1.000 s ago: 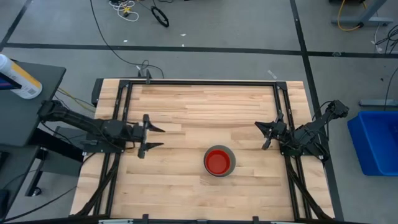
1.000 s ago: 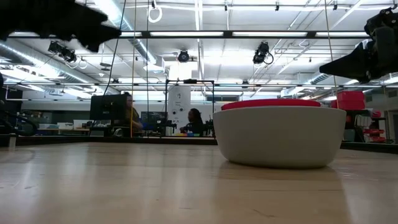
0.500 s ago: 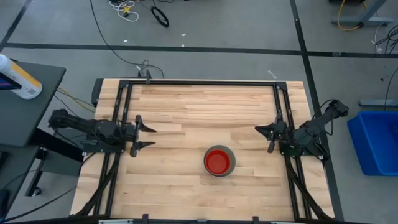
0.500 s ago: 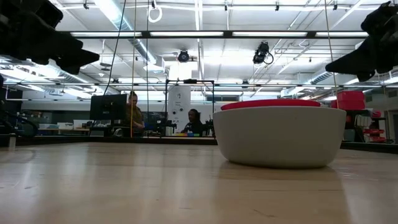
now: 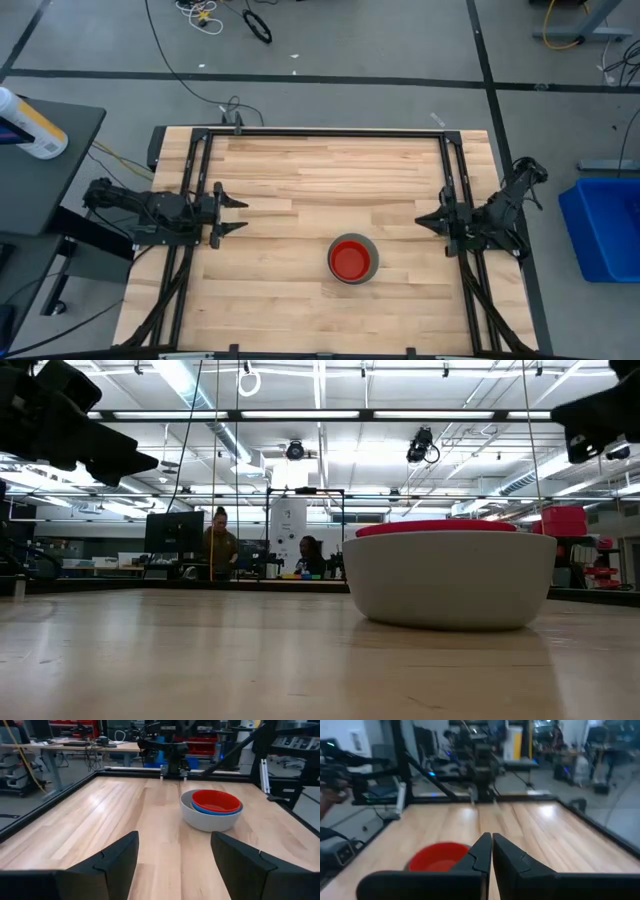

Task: Nest bowls inside each other
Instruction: Return to Home Position

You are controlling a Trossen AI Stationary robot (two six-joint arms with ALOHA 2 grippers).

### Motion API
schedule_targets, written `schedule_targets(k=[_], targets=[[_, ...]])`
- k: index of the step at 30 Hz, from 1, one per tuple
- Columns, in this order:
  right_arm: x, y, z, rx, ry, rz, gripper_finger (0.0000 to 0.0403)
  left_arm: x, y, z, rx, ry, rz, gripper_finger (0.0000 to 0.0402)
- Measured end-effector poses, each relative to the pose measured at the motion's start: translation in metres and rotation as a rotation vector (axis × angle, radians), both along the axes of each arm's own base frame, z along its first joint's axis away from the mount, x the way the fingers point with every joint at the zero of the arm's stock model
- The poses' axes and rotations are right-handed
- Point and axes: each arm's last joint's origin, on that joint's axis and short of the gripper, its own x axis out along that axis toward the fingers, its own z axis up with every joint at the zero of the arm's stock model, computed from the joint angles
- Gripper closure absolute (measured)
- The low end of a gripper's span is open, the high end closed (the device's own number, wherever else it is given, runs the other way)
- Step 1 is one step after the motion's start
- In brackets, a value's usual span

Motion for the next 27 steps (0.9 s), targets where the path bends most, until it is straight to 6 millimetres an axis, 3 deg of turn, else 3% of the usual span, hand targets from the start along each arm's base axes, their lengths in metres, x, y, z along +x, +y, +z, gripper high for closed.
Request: schedule_targets(k=[6, 12, 24, 27], targets=[[0.006, 0.008, -0.024, 0.017, -0.019, -0.021, 0.0379, 0.0, 0.0, 0.0, -0.019, -0.003, 0.0, 0.0146], [0.009, 0.017, -0.03, -0.001, -0.066, 0.146, 0.0379, 0.001, 0.0, 0.002, -0.011, -0.03, 0.012, 0.0146], [0.019, -0.012, -0.031, -0.087, -0.036, -0.353, 0.0378, 0.001, 0.001, 0.003, -0.008, -0.037, 0.04, 0.0146], [0.022, -0.021, -0.03, -0.089, -0.045, -0.377, 0.0378, 0.001, 0.001, 0.003, -0.008, -0.038, 0.041, 0.0146]])
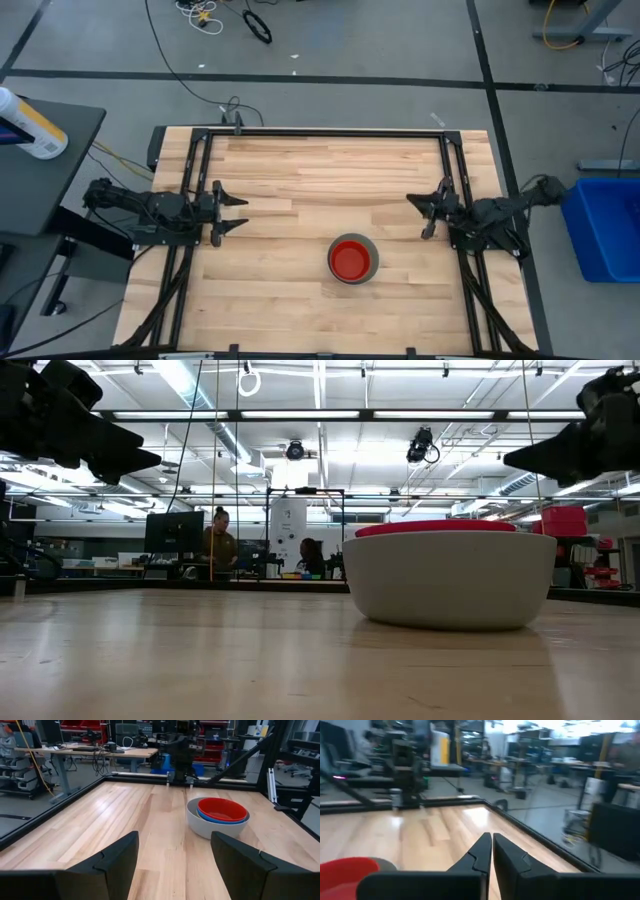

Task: Nest bowls inside each other
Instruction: Return to Home Position

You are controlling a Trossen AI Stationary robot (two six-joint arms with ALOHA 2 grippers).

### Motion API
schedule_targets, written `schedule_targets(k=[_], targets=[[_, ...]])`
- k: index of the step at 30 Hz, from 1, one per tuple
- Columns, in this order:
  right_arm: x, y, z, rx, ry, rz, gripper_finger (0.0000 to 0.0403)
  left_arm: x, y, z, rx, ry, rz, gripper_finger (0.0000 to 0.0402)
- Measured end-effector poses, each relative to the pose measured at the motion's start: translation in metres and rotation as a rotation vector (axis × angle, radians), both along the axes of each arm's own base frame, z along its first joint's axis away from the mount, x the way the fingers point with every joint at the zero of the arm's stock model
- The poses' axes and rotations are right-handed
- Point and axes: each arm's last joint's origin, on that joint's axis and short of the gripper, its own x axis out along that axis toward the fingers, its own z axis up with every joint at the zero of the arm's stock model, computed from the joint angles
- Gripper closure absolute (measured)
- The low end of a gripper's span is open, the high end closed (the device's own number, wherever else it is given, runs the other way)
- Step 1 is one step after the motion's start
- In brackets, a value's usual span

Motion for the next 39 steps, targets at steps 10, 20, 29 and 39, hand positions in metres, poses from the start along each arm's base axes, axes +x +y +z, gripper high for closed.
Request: schedule_targets(k=[10, 20, 29, 39], targets=[[0.0071, -0.0055, -0.003, 0.054, 0.016, 0.413, 0.0379, 0.0, 0.001, -0.0002, -0.001, -0.003, 0.038, 0.0146], [0.0071, -0.0044, -0.0042, 0.033, 0.033, 0.449, 0.0379, 0.0005, 0.002, -0.0018, 0.024, 0.0, 0.079, 0.0146], [0.0074, -0.0042, -0.0044, 0.035, 0.036, 0.457, 0.0378, 0.001, -0.0006, -0.0025, 0.047, 0.009, -0.015, 0.0146], [0.0073, -0.0042, -0.0044, 0.035, 0.036, 0.457, 0.0378, 0.0018, -0.0056, -0.0014, 0.066, -0.017, -0.182, 0.0146]])
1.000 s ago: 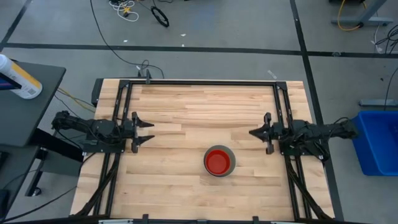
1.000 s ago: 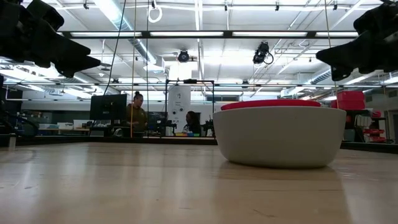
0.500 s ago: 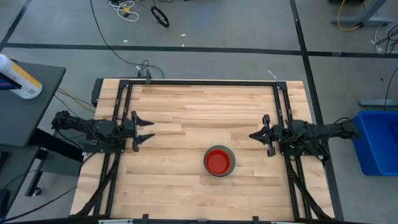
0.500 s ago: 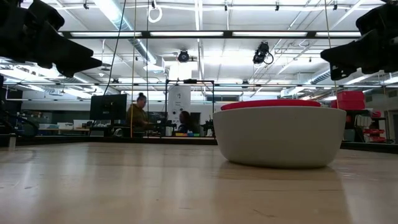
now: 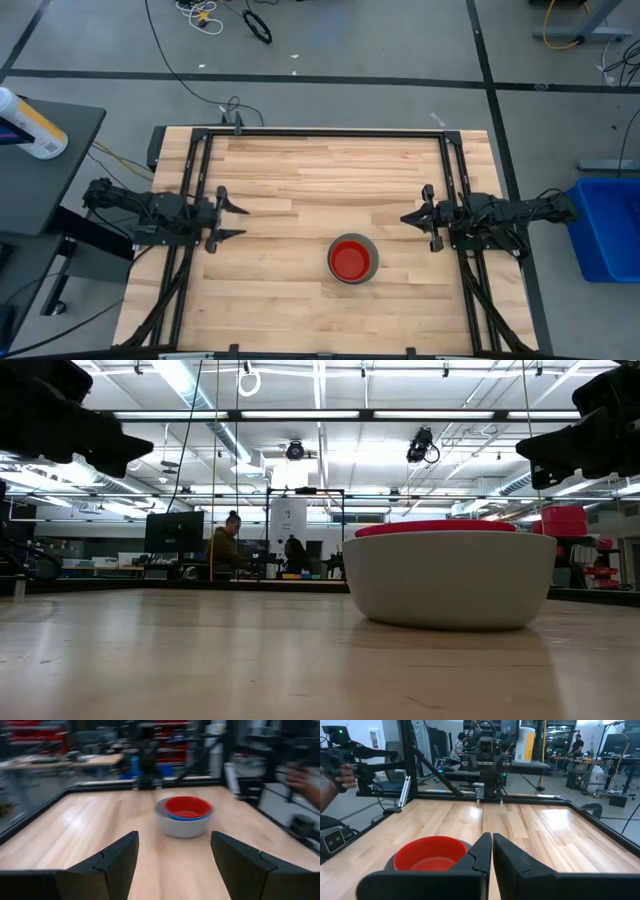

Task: Nest bowls inside each other
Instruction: Return to Home Position

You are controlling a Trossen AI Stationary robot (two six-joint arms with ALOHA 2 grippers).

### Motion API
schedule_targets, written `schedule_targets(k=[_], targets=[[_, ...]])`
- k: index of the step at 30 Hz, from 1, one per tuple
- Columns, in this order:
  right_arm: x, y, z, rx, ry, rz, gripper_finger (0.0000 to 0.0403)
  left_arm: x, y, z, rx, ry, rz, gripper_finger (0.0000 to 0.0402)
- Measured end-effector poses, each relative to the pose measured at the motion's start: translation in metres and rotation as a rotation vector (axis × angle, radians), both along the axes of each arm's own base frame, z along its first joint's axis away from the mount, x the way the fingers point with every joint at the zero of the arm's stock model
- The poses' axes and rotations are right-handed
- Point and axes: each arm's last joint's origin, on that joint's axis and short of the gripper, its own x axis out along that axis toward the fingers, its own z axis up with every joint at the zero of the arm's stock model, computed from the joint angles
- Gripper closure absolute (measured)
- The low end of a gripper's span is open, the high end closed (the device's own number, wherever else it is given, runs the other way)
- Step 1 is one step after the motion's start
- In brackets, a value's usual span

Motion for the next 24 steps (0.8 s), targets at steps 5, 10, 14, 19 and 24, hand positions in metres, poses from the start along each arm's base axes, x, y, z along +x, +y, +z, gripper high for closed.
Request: schedule_targets(k=[5, 10, 14, 19, 24], targets=[[0.0, 0.0, 0.0, 0.0, 0.0, 0.0, 0.0379, 0.0, -0.005, 0.003, 0.019, -0.037, -0.161, 0.0146], [0.0, 0.0, 0.0, 0.0, 0.0, 0.001, 0.0378, -0.001, -0.008, 0.01, -0.013, -0.105, -0.287, 0.0146], [0.0, 0.0, 0.0, 0.0, 0.0, 0.001, 0.0378, -0.001, -0.007, 0.012, -0.054, -0.122, -0.256, 0.0146], [0.0, 0.0, 0.0, 0.0, 0.001, 0.001, 0.0379, 0.002, -0.005, 0.002, -0.097, -0.074, -0.159, 0.0146], [0.0, 0.0, 0.0, 0.0, 0.001, 0.001, 0.0378, 0.004, -0.005, -0.003, -0.129, -0.11, -0.122, 0.0145]])
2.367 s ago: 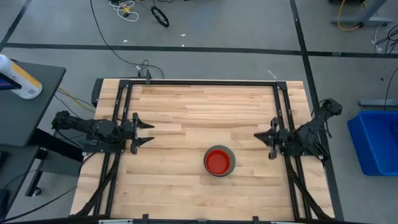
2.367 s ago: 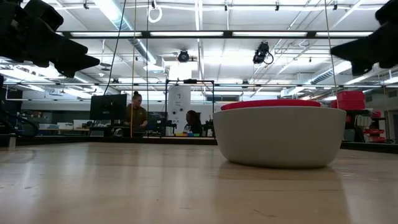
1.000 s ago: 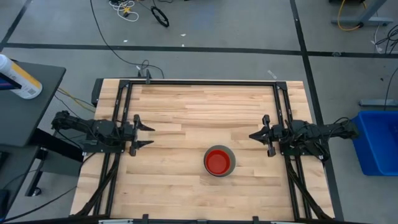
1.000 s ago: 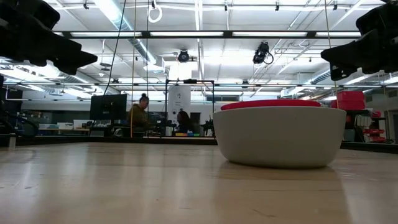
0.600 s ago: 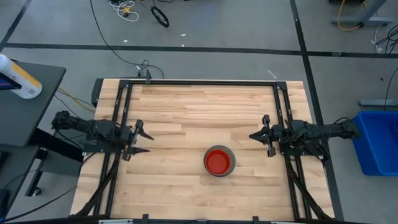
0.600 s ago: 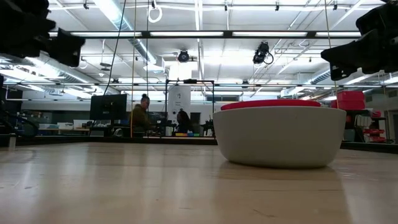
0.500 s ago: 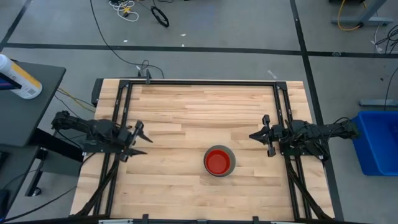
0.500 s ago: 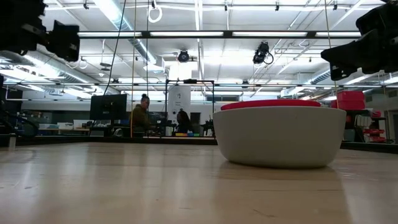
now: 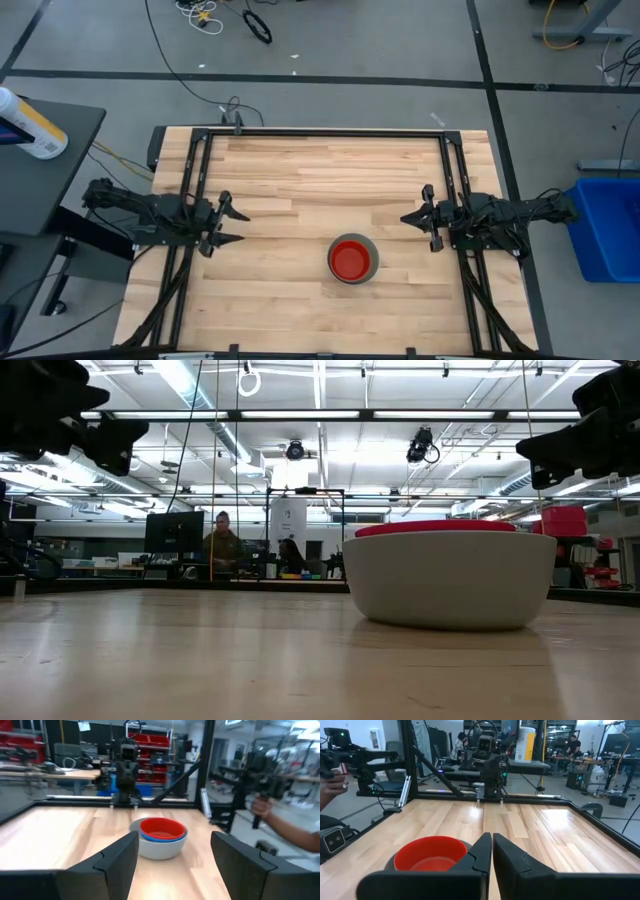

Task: Nest bowls inside each other
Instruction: Return to Home Position

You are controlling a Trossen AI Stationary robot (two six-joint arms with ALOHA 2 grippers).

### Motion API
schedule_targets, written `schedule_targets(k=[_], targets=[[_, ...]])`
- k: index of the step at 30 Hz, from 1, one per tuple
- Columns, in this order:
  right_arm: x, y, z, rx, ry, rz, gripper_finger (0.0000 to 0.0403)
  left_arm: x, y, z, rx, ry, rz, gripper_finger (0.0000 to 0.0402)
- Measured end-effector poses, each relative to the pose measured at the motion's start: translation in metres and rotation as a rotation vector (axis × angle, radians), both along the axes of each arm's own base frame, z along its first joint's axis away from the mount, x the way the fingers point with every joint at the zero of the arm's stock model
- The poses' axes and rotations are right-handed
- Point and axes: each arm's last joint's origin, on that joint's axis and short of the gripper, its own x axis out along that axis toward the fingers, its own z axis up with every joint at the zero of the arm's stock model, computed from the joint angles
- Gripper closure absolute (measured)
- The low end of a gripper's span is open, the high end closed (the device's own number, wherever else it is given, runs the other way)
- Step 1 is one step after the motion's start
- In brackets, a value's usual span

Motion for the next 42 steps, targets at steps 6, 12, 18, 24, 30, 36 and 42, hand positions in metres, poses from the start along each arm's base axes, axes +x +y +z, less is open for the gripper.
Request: schedule_targets(k=[6, 12, 18, 24, 30, 36, 42], targets=[[0.0, 0.0, 0.0, 0.0, 0.0, 0.0, 0.0378, 0.001, 0.0, -0.002, 0.09, 0.013, 0.007, 0.0145], [0.0, 0.0, 0.0, 0.028, 0.002, -0.001, 0.0379, 0.001, 0.002, -0.002, 0.026, 0.023, 0.049, 0.0145], [0.0, 0.0, 0.0, 0.057, 0.004, -0.001, 0.0378, 0.002, 0.006, -0.003, -0.009, 0.035, 0.046, 0.0145], [0.0, 0.0, 0.0, 0.057, 0.004, -0.001, 0.0378, 0.003, 0.013, -0.003, 0.017, 0.028, 0.123, 0.0145], [0.0, 0.0, 0.0, 0.056, 0.004, -0.001, 0.0378, 0.003, 0.018, -0.001, 0.035, 0.009, 0.178, 0.0145], [0.0, 0.0, 0.0, 0.049, 0.003, -0.001, 0.0379, 0.003, 0.022, -0.001, 0.044, 0.004, 0.201, 0.0145], [0.0, 0.0, 0.0, -0.002, 0.0, 0.0, 0.0378, 0.003, 0.023, -0.002, 0.092, 0.006, 0.213, 0.0145]])
